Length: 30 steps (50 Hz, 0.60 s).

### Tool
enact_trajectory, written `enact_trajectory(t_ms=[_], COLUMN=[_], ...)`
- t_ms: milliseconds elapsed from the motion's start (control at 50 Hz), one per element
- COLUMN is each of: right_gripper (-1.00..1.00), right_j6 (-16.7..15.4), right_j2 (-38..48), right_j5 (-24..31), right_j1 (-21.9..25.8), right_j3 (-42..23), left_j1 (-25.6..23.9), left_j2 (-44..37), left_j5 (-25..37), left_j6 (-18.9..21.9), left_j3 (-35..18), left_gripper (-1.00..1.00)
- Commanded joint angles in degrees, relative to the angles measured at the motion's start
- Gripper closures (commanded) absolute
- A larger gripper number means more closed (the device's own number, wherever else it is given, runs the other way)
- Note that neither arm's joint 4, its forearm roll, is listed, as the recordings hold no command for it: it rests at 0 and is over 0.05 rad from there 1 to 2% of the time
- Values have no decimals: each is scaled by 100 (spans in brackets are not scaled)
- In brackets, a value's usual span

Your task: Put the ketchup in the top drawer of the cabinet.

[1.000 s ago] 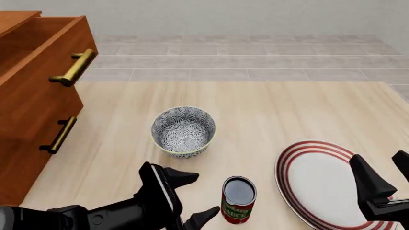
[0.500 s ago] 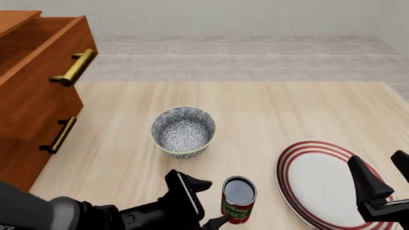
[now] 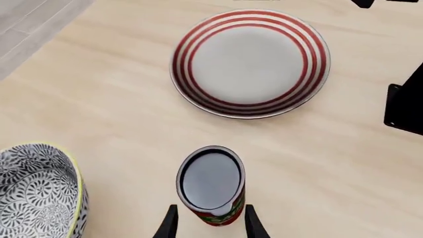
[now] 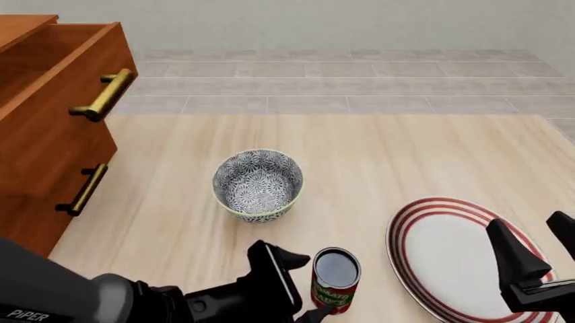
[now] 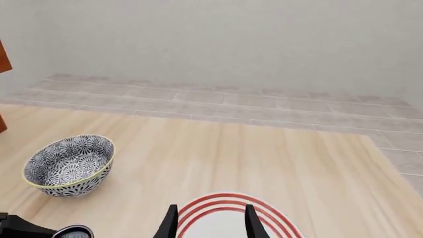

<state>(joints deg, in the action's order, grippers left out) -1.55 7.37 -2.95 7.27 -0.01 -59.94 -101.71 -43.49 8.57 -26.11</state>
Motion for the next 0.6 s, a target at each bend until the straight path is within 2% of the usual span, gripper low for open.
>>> enact_trajectory(t_ms=[20,220,600], right_gripper=[-100,-100,-100], right_j6=[3,-11,-62], right_j2=[80,205,248], right_j5=[-37,-113,-119], right_j1=[26,89,162], right_j3=[0,-4,-1], left_j1=[47,83,-10], left_j2=[72,252,-6], left_j5=[55,317,472], left_j6=[95,208,229], left_j3=[-81,-246,-609], left_gripper=[-100,-100,-100])
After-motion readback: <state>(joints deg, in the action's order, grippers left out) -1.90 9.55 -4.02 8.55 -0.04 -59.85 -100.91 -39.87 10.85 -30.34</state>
